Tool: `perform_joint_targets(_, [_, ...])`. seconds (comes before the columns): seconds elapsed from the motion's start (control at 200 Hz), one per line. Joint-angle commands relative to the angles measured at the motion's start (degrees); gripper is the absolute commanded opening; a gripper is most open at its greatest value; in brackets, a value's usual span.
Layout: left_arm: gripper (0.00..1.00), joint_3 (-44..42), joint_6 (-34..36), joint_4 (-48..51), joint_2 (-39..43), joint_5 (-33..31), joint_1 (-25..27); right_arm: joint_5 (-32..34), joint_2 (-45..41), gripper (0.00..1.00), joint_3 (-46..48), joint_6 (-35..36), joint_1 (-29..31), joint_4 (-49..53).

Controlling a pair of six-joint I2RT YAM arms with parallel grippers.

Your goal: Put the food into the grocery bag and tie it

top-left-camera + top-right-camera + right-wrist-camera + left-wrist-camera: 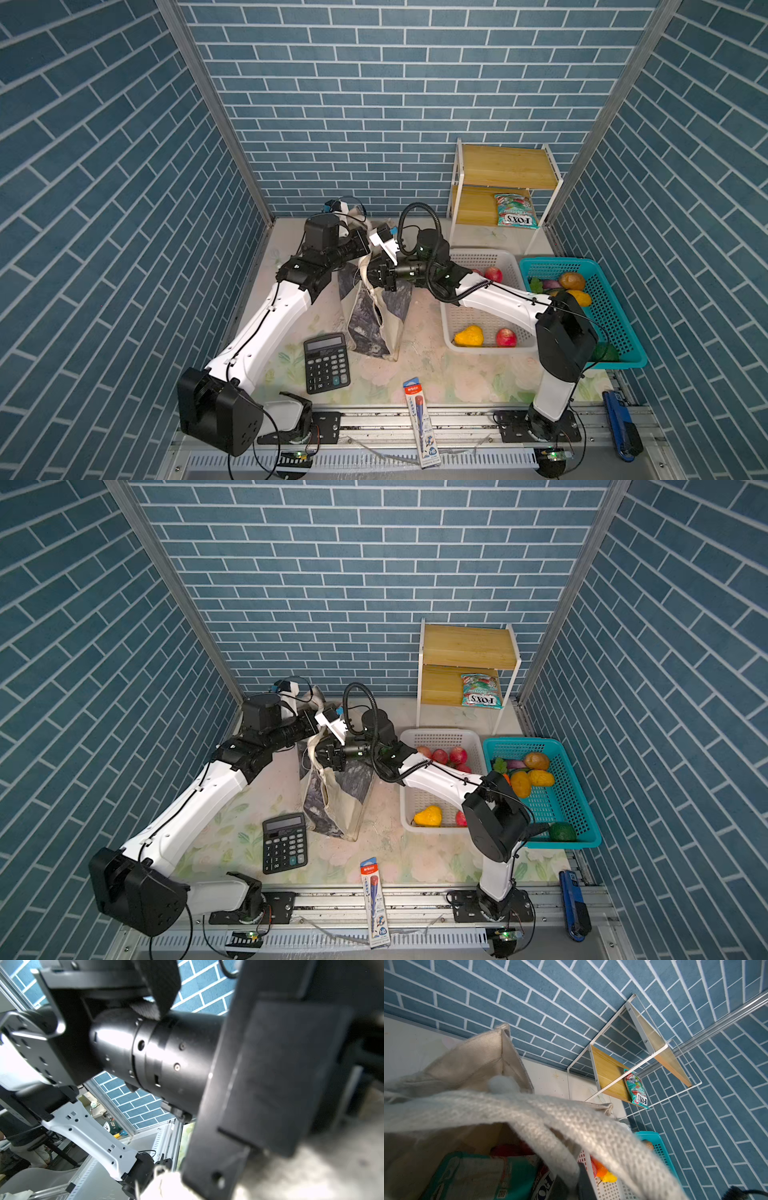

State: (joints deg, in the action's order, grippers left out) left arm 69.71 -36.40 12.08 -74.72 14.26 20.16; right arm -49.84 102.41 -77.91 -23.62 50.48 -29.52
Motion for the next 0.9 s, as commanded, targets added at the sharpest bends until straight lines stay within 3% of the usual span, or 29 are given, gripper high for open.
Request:
perform_joint_targets(0.0, [0.0,-2.21,2.59,3.68,0.19,-0.46,0.26,-0.07,-6.7,0.05,0.06,1.38,1.31,-7.2])
perform_joint_targets(0.065, [0.0,-2.21,3.33,4.56,1.02,-0.23,0.18,1.14,-7.69,0.0,1.63,1.4,0.87,-7.37])
perform_joint_targets(0.42, [0.0,-0.05,7.49,10.64,4.67,4.69,0.06,7.01,-13.94,0.0,10.72,3.76,-2.28,-4.08])
perform_joint_targets(0.895, [0.0,0.95,8.4,13.7,7.07,13.23,-1.38,13.27,-21.87,0.0,13.03,18.13,-5.03,17.1])
